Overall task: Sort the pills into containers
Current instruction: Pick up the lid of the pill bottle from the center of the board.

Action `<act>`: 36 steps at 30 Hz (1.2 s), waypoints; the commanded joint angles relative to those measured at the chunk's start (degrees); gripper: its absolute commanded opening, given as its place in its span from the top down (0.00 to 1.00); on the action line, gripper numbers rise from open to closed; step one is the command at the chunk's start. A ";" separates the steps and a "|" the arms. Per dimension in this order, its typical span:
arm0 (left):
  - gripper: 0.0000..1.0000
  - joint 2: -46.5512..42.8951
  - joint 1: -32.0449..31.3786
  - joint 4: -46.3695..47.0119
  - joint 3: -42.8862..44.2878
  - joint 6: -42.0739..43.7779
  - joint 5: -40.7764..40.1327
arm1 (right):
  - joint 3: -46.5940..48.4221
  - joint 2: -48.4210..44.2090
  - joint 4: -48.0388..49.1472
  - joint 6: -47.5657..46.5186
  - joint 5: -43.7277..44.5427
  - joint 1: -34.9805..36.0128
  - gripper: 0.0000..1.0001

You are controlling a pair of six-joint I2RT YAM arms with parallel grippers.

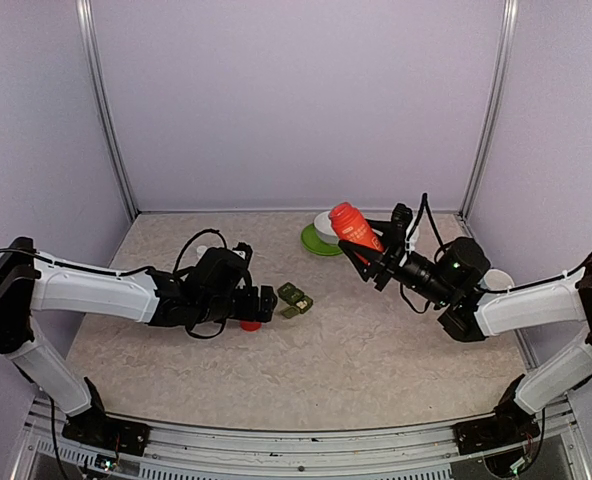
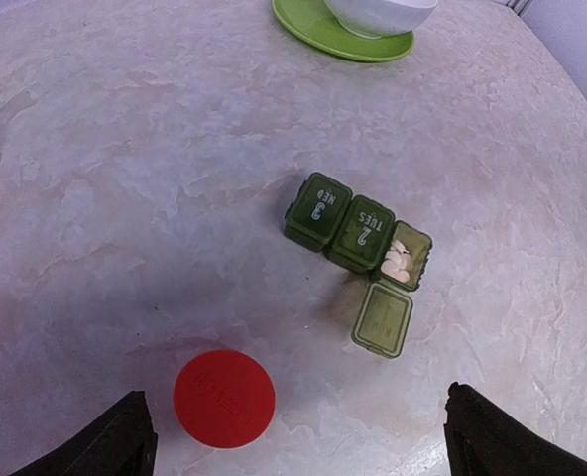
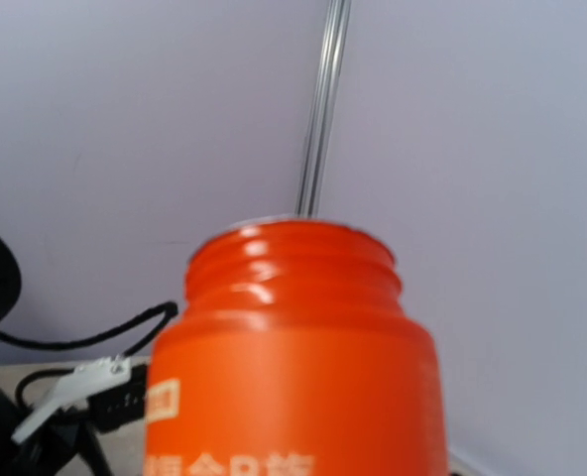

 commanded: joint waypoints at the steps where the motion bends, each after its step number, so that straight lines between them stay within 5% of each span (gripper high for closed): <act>1: 0.01 0.62 -0.40 0.39 -0.97 -0.17 -0.45 | -2.26 -2.94 0.52 1.54 0.69 -0.41 0.80; 24: 0.01 -3.14 3.14 6.55 -9.24 1.84 4.21 | -3.15 -6.48 -6.79 3.42 -0.87 -0.41 0.79; 36: 0.01 3.39 2.85 4.62 -6.16 1.90 1.96 | -4.21 -6.04 -7.50 4.42 -0.11 -0.42 0.78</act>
